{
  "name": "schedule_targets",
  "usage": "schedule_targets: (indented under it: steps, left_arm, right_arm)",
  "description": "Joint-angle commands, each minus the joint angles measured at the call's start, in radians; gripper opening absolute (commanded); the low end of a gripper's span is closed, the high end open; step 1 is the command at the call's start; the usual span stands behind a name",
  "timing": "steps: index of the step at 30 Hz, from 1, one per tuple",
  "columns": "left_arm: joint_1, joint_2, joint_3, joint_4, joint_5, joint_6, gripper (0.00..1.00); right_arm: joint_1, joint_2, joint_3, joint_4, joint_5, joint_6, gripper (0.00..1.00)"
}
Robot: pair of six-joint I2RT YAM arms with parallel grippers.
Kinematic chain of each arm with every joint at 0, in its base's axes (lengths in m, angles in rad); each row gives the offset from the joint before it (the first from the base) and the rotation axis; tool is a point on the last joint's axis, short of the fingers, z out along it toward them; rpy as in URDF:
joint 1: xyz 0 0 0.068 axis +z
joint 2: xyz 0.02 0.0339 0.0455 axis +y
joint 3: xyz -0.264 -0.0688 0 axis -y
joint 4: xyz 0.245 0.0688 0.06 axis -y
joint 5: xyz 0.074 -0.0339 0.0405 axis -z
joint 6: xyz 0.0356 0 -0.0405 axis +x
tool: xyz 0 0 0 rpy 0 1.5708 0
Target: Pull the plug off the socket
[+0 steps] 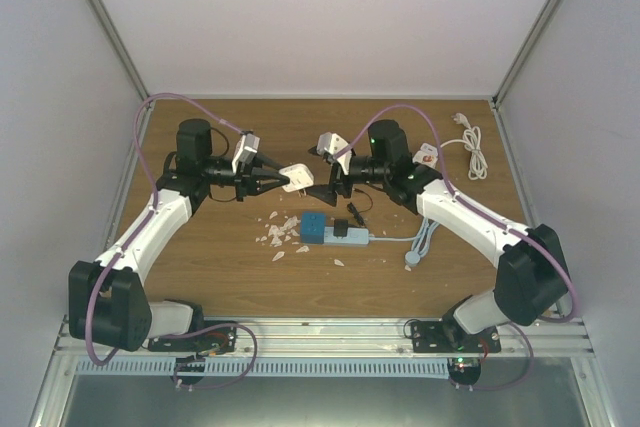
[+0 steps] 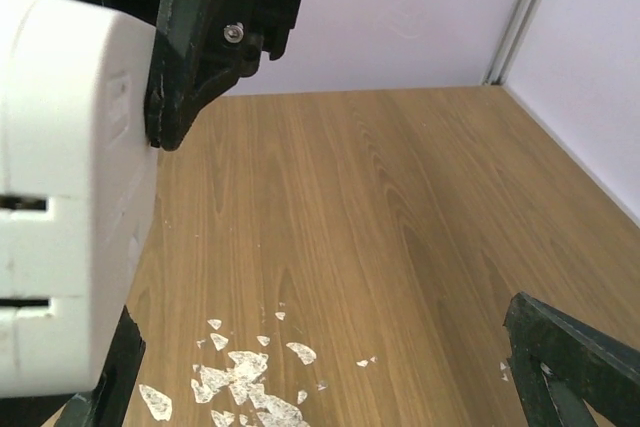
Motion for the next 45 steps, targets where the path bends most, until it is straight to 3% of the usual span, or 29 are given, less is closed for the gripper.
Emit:
schedule_targets:
  steps: [1,16,30,35,45]
  left_arm:
    - [-0.011,0.011,-0.021,0.039,-0.068,-0.014,0.0]
    - [-0.007,0.028,-0.022,0.015,-0.056,0.021,0.0]
    - [-0.025,0.022,0.003,-0.173,0.047,0.206,0.0]
    - [-0.044,0.027,0.016,-0.239,0.025,0.272,0.0]
    - [-0.072,0.002,-0.001,-0.215,-0.035,0.263,0.0]
  right_arm:
    - [0.028,0.009,0.032,0.111,-0.003,0.045,1.0]
    - [0.029,0.001,0.051,0.074,0.019,0.003,0.98]
    - [-0.006,-0.008,0.07,0.08,0.083,-0.001,0.96]
    - [-0.022,-0.006,0.101,0.065,0.092,-0.009,0.96]
    - [-0.029,-0.003,0.146,0.045,0.126,-0.012,0.95]
